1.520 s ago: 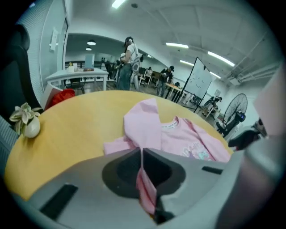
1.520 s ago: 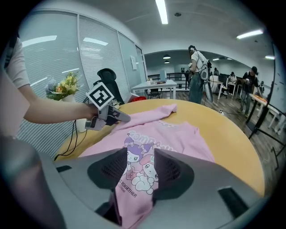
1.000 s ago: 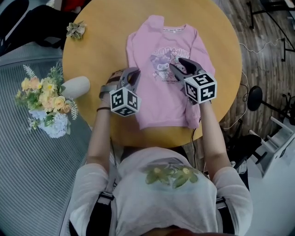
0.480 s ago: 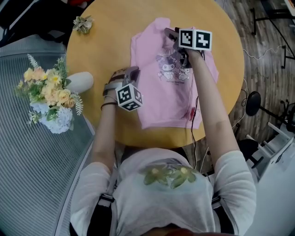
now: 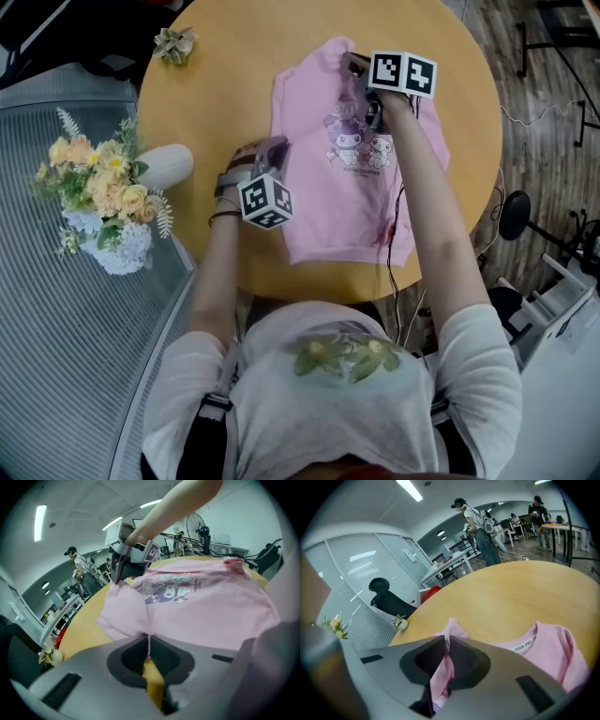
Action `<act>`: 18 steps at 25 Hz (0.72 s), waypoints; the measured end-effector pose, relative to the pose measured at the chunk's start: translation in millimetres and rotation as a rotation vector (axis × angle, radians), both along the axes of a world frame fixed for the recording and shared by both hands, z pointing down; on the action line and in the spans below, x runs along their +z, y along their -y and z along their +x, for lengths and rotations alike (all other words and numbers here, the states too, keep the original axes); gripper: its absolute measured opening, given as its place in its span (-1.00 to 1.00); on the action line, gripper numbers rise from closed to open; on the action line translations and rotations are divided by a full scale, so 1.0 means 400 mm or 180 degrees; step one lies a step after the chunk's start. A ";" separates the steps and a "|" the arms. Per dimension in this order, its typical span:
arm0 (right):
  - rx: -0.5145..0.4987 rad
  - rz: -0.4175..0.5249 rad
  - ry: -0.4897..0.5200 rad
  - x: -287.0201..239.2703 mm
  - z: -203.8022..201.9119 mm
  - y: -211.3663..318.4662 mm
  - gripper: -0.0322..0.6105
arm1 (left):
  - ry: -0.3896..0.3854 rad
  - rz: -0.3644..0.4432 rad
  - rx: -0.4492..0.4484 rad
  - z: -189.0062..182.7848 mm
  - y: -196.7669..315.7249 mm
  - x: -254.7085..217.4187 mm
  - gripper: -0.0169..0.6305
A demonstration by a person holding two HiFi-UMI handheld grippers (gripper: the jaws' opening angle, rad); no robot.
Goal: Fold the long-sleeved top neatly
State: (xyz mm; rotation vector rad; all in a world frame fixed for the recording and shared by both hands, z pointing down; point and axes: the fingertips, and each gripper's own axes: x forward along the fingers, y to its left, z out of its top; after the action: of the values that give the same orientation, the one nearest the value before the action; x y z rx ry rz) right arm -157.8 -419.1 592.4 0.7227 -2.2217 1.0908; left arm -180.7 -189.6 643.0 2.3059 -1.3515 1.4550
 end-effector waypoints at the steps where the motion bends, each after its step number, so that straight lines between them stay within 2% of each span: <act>1: -0.0018 0.0073 0.0046 -0.021 0.000 -0.004 -0.76 | -0.0033 -0.0022 -0.0019 0.000 0.001 0.000 -0.89; 4: 0.0015 0.0361 0.0276 -0.120 0.016 -0.024 -0.76 | -0.0128 -0.0100 -0.0166 -0.006 0.004 -0.008 -0.89; 6: 0.0149 0.0559 0.0437 -0.204 0.044 -0.048 -0.76 | -0.0094 -0.0053 -0.0380 -0.033 0.013 -0.029 -0.89; 9: 0.0363 0.0793 0.0692 -0.345 0.106 -0.121 -0.76 | -0.0058 0.0178 -0.0817 -0.094 0.039 -0.089 -0.89; 12: 0.0430 0.1008 0.0860 -0.457 0.166 -0.221 -0.76 | -0.0107 0.0428 -0.1156 -0.154 0.086 -0.162 -0.89; 18: 0.0573 0.1254 0.0843 -0.493 0.227 -0.394 -0.76 | 0.0135 0.0906 -0.1197 -0.223 0.188 -0.309 -0.89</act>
State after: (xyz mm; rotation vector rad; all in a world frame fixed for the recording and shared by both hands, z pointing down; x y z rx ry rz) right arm -66.8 -261.5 395.2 1.0076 -2.6834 0.8778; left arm -270.0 -265.0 519.2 2.0152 -1.9862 1.2664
